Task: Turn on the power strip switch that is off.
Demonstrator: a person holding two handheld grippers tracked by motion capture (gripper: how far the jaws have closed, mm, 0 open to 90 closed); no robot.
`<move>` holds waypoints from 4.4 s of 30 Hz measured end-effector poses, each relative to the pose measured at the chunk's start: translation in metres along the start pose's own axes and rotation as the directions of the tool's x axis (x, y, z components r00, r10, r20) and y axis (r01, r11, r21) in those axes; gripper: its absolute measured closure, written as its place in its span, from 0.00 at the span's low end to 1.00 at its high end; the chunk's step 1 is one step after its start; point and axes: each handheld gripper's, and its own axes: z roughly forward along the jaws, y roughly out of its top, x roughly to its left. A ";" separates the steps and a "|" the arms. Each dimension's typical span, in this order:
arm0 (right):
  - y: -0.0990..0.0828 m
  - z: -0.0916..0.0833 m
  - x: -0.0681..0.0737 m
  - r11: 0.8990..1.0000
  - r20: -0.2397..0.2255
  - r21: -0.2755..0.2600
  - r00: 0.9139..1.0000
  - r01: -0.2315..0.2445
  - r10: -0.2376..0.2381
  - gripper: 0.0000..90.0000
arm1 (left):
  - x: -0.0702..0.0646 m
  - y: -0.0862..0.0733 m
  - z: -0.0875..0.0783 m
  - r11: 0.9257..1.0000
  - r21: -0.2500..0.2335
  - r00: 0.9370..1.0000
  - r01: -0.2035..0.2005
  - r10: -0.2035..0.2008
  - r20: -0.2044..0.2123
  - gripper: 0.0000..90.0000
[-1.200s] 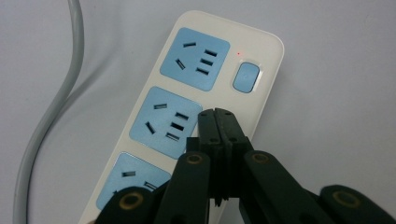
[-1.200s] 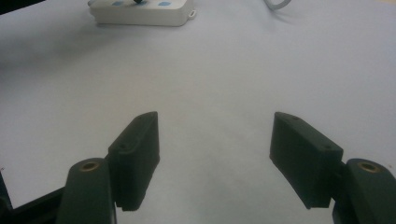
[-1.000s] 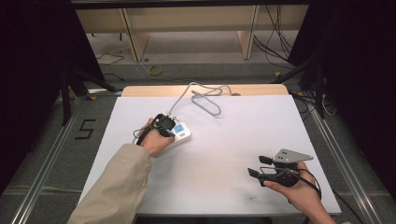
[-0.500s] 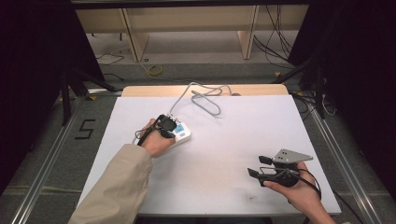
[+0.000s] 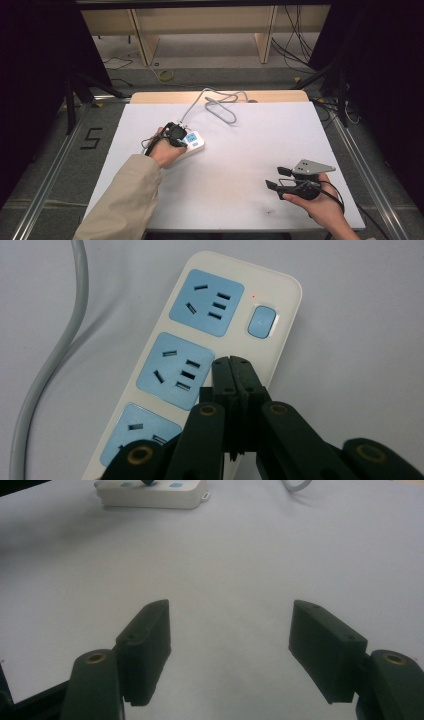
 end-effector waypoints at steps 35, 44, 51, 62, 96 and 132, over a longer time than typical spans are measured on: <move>0.000 -0.001 0.000 1.000 0.001 -0.004 1.000 0.000 0.000 0.37 | 0.006 -0.002 -0.017 0.988 -0.145 0.998 0.053 -0.049 0.033 0.80; 0.000 -0.001 -0.001 1.000 0.002 -0.004 1.000 -0.001 0.001 0.37 | 0.005 -0.002 -0.024 0.981 -0.180 0.997 0.069 -0.061 0.051 0.64; 0.000 -0.001 0.000 1.000 0.002 -0.003 1.000 -0.003 0.003 0.37 | 0.004 -0.005 -0.031 0.978 -0.194 0.995 0.076 -0.062 0.077 0.51; 0.000 -0.001 0.000 1.000 0.002 -0.003 1.000 -0.002 0.002 0.37 | -0.001 -0.013 -0.045 0.985 -0.159 0.996 0.071 -0.061 0.068 0.40; 0.000 -0.001 0.000 1.000 0.004 -0.002 1.000 -0.003 0.003 0.37 | -0.025 -0.055 -0.067 0.967 -0.251 0.996 -0.042 0.060 0.062 0.31; -0.001 -0.002 0.001 1.000 0.003 -0.004 1.000 -0.003 0.003 0.36 | -0.023 -0.117 -0.069 0.950 -0.298 0.988 -0.093 0.126 0.093 0.24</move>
